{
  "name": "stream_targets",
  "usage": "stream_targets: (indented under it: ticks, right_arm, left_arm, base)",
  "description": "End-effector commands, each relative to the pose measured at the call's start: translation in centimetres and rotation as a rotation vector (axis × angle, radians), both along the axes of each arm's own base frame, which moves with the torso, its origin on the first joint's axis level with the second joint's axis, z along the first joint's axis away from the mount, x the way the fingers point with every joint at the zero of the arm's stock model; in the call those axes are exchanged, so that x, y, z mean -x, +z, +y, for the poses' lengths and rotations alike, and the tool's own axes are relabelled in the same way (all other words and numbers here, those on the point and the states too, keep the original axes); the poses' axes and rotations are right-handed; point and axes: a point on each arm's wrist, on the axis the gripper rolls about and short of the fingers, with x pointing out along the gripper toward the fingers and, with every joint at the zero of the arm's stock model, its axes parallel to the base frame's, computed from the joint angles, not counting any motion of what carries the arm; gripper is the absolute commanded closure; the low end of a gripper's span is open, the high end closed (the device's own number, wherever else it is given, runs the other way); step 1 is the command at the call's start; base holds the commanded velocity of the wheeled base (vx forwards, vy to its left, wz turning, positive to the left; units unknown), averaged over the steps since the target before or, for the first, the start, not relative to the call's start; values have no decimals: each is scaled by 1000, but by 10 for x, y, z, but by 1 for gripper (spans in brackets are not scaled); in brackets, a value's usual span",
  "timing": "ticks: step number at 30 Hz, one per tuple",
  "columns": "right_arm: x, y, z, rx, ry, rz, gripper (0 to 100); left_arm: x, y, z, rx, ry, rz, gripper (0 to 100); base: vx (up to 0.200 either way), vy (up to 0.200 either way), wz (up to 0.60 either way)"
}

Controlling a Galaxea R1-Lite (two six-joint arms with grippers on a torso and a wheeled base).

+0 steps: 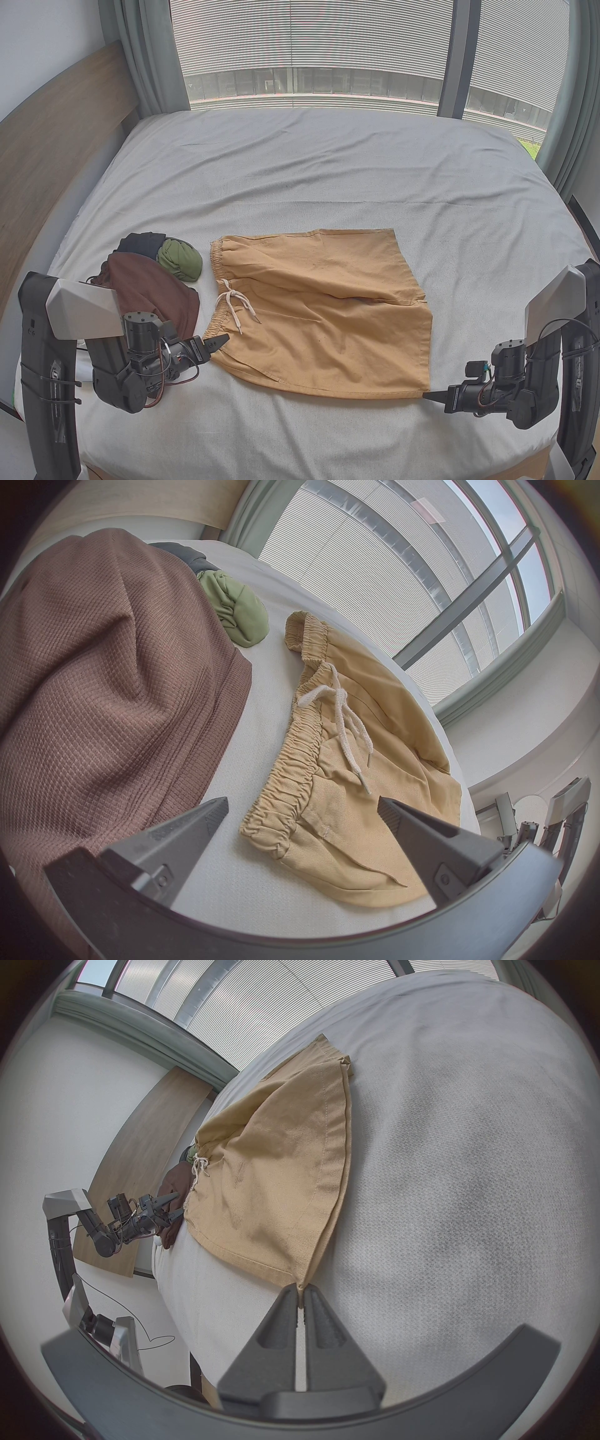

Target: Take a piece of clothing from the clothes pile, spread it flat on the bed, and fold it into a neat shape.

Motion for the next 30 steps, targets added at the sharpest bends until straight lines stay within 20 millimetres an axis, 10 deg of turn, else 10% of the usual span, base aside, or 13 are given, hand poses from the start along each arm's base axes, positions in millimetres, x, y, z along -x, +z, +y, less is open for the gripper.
stream_targets:
  ticks: [1, 2, 18, 30]
  right_arm:
    - [0, 0, 0, 0, -1, 1, 100]
    - [0, 0, 0, 0, -1, -1, 100]
    - [3, -1, -2, 11, 1, 8, 100]
    - [14, 9, -6, 17, -5, 18, 100]
  left_arm:
    - [-1, -4, 0, 0, 0, 8, 0]
    - [0, -5, 0, -1, 0, 10, 100]
    - [3, -5, -1, -1, -5, 14, 100]
    - [49, 13, 4, 2, -56, 99, 100]
  base:
    - [0, 0, 0]
    - [0, 0, 0]
    - [0, 0, 0]
    - [0, 0, 0]
